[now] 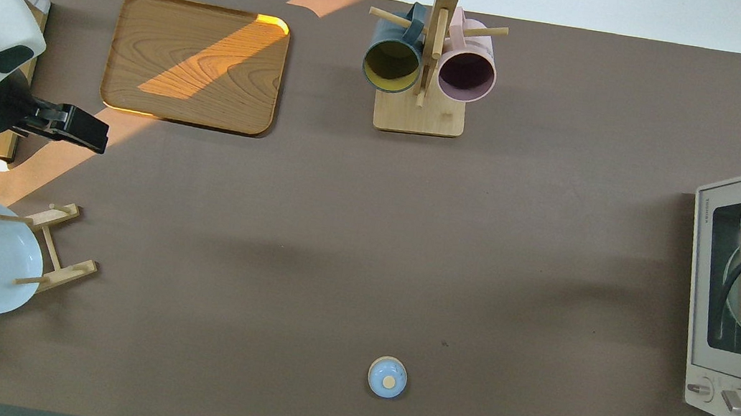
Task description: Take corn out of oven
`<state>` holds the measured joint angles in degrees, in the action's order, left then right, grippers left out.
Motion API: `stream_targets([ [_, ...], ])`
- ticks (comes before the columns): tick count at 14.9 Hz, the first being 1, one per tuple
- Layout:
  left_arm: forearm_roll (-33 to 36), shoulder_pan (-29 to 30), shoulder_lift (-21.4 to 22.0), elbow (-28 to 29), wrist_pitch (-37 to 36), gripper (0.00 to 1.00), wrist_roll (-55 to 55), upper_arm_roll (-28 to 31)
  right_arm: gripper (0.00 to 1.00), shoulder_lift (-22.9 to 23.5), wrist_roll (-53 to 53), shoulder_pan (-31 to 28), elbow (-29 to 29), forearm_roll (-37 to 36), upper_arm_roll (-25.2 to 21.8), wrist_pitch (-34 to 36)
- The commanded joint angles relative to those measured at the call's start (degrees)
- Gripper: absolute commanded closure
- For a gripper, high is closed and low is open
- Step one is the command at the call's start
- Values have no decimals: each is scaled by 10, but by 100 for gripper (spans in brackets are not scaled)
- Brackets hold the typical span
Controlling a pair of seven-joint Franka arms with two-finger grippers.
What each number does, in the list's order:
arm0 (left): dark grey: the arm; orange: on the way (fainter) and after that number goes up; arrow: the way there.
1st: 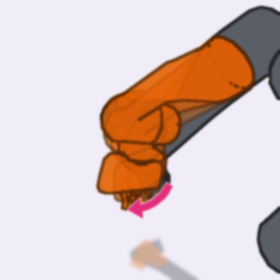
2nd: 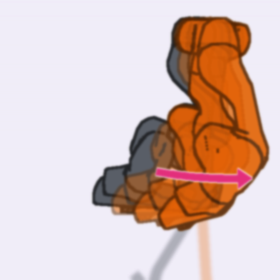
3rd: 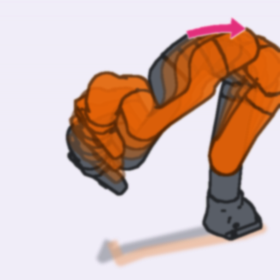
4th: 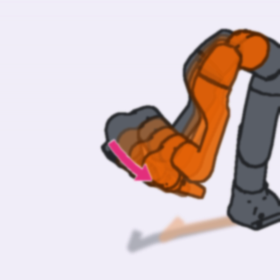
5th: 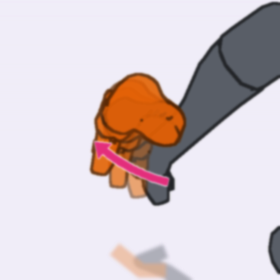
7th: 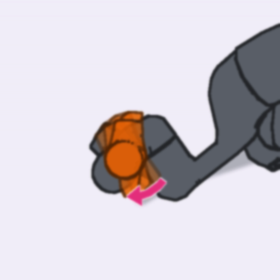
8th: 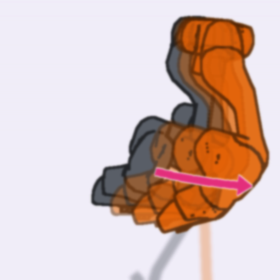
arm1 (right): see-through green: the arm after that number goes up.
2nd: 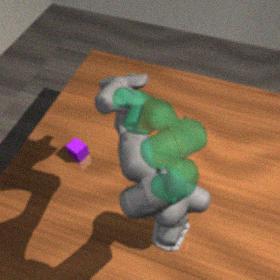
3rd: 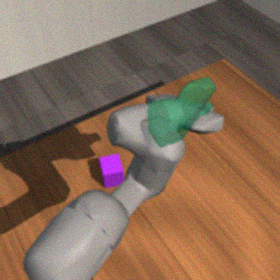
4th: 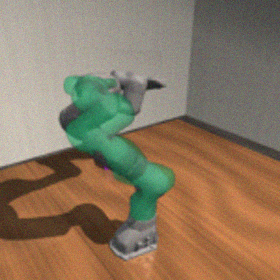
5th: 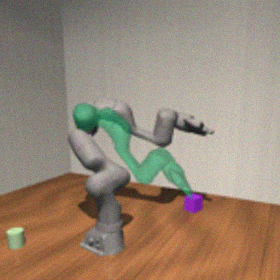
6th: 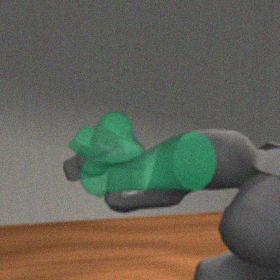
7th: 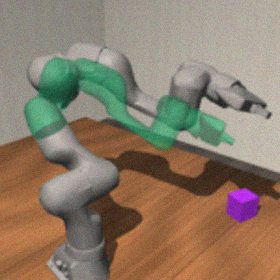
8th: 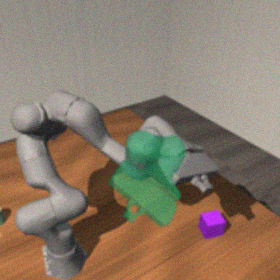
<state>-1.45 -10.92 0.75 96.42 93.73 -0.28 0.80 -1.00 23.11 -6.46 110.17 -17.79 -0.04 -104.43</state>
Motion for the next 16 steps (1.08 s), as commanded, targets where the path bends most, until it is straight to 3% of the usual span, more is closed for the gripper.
stream_targets([
  [1, 11, -1, 5, 3, 5, 0, 2, 1, 100, -1, 20, -12, 7, -4, 3, 4],
  [16, 11, -1, 5, 3, 5, 0, 2, 2, 100, -10, 3, -3, 80, 16, 3, -84],
])
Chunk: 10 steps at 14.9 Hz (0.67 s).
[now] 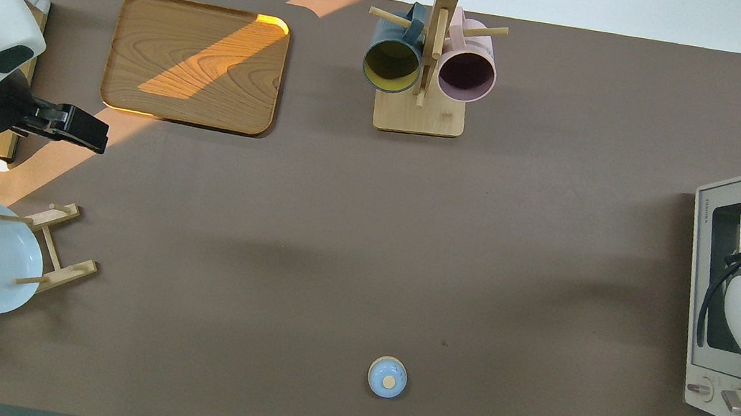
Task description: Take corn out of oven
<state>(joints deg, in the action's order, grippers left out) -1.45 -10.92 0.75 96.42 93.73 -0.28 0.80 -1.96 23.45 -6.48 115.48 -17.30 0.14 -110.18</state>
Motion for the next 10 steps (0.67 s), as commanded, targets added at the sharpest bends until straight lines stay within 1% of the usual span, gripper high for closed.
stream_targets([
  [1, 11, -1, 5, 3, 5, 0, 2, 1, 100, 0, -12, -3, 32, 11, 1, -33],
  [2, 11, -1, 5, 3, 5, 0, 2, 1, 100, 2, -19, -2, 37, 14, 2, -35],
  [4, 11, -1, 5, 3, 5, 0, 2, 1, 100, 7, -31, 10, 39, 45, 1, -43],
  [7, 11, -1, 5, 3, 5, 0, 2, 1, 100, 9, -66, 32, 62, 49, 1, -78],
  [10, 11, -1, 5, 3, 5, 0, 2, 1, 100, 20, -105, 36, 83, 60, 2, -102],
])
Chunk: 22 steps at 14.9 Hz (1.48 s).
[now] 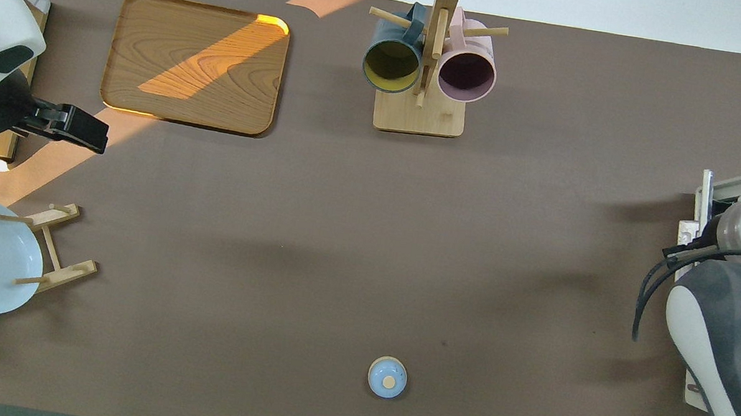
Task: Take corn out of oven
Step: 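Reach the right gripper into the oven toward the green plate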
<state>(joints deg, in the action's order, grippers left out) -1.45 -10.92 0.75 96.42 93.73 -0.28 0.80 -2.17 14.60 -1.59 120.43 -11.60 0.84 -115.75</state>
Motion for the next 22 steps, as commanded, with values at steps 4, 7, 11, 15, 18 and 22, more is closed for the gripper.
stream_targets([
  [4, 11, -1, 5, 3, 5, 0, 2, 2, 100, 42, -22, -12, 64, 40, -6, -118],
  [7, 11, -1, 5, 3, 5, 0, 2, 1, 100, 38, -50, 1, 81, 40, -5, -134],
  [11, 11, -1, 5, 3, 5, 0, 2, 2, 100, 38, -103, 27, 118, 42, -5, -186],
  [15, 11, -1, 5, 3, 5, 0, 2, 1, 100, 40, -107, 32, 121, 91, -5, -186],
  [18, 11, -1, 5, 3, 5, 0, 2, 2, 100, 44, -107, 48, 107, 101, -5, -177],
  [22, 11, -2, 5, 3, 4, 0, 2, 1, 100, 53, -128, 44, 28, 102, -7, -71],
])
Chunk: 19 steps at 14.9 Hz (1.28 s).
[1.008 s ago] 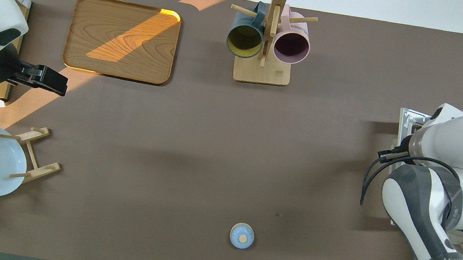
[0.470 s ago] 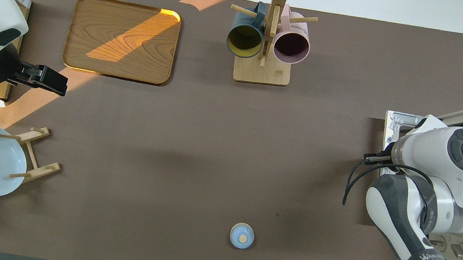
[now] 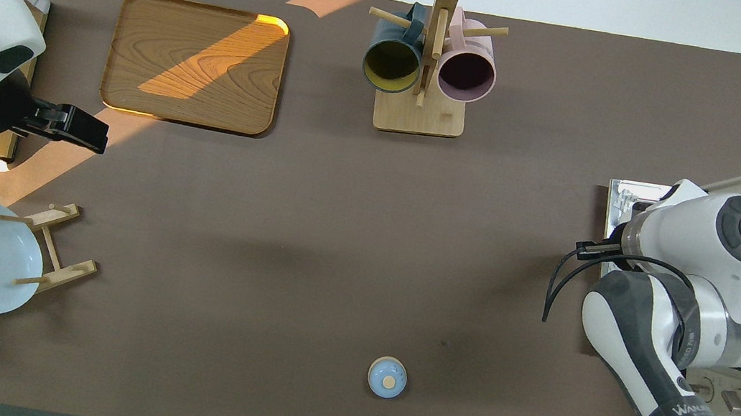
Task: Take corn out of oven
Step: 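Reach the right gripper into the oven toward the green plate, then grasp the green plate rim with the right gripper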
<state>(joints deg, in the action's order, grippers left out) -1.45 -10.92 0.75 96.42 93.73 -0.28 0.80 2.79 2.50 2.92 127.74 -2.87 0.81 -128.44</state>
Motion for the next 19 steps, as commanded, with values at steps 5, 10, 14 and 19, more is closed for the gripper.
stream_targets([
  [5, 11, -2, 5, 3, 6, 0, 1, 1, 38, -12, -55, -46, -79, 15, -12, 126],
  [10, 11, -2, 5, 3, 3, 0, 1, 1, 39, -22, -69, -91, -53, 14, -11, 123],
  [14, 11, -2, 5, 3, 5, 0, 1, 1, 51, -30, -68, -88, -31, 14, -10, 97],
  [19, 11, -1, 5, 3, 5, 0, 1, 1, 87, -37, -6, -92, 1, 14, -12, 70],
])
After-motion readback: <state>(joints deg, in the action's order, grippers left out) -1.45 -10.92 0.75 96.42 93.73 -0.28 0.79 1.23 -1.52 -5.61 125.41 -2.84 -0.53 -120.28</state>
